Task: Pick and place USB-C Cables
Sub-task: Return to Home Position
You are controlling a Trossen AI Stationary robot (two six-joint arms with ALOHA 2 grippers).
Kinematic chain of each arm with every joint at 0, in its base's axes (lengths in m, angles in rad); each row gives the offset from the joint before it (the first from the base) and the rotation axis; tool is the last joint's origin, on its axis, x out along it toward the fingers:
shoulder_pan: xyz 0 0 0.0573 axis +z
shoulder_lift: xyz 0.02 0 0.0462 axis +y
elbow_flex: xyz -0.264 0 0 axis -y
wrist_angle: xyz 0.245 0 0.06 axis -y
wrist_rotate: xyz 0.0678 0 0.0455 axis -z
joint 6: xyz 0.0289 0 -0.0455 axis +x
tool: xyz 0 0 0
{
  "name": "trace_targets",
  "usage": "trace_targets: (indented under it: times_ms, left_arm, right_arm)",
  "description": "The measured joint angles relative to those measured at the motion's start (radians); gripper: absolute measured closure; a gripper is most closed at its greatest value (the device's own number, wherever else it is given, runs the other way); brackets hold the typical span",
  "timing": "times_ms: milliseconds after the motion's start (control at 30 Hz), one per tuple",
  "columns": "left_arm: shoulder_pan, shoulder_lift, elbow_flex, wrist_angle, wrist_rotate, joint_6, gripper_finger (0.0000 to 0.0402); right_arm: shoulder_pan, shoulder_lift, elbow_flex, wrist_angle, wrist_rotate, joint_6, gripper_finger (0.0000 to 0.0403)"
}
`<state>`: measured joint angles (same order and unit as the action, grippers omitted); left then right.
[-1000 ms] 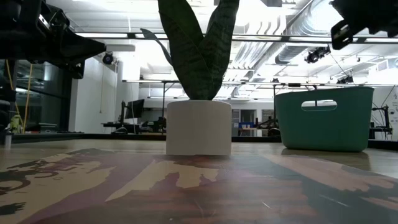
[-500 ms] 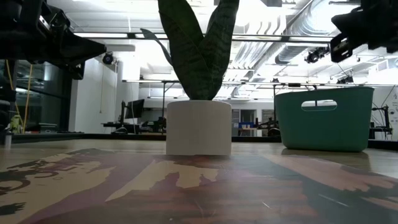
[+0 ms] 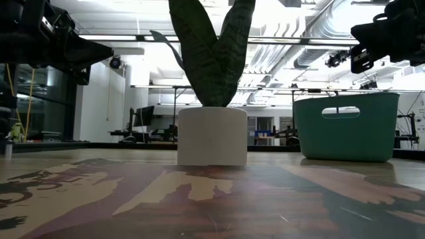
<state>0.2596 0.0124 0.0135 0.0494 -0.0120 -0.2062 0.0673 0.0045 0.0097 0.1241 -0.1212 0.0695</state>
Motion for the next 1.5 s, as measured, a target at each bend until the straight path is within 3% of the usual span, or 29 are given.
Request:
trace_targets:
  times_ms: [167, 400, 1500]
  left_arm:
    - [0.0, 0.0, 0.0, 0.0, 0.0, 0.0, 0.0398]
    - [0.0, 0.0, 0.0, 0.0, 0.0, 0.0, 0.0398]
    - [0.0, 0.0, -0.001, 0.0, 0.0, 0.0, 0.0398]
  right_arm:
    - [-0.001, 0.0, 0.0, -0.043, 0.016, -0.044, 0.0403]
    - [-0.001, 0.017, 0.001, -0.113, 0.12, 0.059, 0.0403]
    - [-0.001, 0.018, 0.002, -0.119, 0.121, 0.061, 0.0402]
